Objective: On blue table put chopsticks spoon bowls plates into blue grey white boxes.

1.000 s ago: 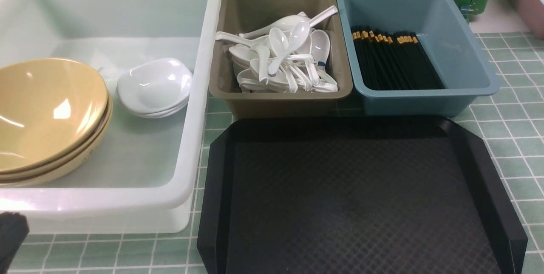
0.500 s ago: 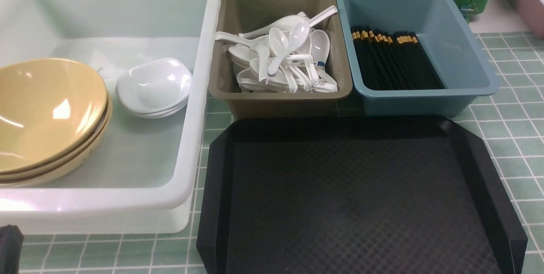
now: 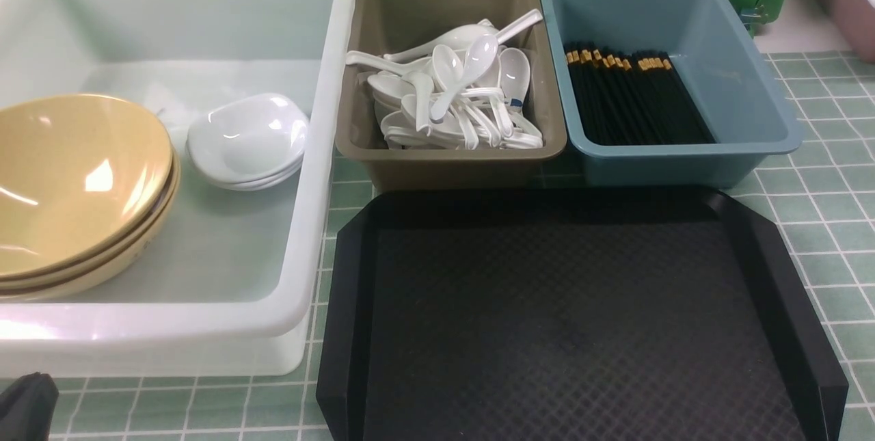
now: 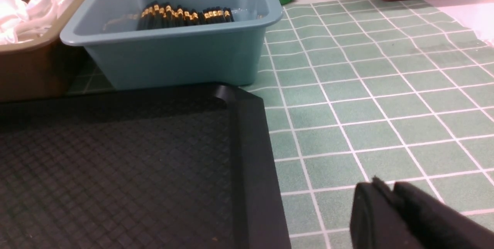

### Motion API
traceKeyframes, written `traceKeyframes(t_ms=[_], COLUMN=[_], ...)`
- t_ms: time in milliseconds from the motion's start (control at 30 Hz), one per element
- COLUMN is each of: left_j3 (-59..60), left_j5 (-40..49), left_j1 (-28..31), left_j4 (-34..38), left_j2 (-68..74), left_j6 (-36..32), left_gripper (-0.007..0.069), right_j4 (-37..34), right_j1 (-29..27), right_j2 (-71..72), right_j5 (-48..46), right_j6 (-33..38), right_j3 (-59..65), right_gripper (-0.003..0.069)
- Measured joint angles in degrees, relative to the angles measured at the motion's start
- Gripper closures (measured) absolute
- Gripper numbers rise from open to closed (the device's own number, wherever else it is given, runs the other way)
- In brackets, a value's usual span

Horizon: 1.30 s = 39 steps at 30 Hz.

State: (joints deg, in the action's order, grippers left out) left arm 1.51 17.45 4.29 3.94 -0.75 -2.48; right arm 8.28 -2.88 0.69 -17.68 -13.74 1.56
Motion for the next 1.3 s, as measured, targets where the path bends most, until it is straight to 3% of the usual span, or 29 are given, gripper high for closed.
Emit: traceKeyframes(t_ms=[1300], left_j3=[0.00], left_j5=[0.00], left_j1=[0.00], left_j4=[0.00], left_j2=[0.00], left_j6=[0.00], left_gripper=[0.0622], right_j4=[0.00], right_j1=[0.00], right_j2=[0.00], right_j5=[0.00], right_j6=[0.00], right_j3=[0.00], right_gripper=[0.0518])
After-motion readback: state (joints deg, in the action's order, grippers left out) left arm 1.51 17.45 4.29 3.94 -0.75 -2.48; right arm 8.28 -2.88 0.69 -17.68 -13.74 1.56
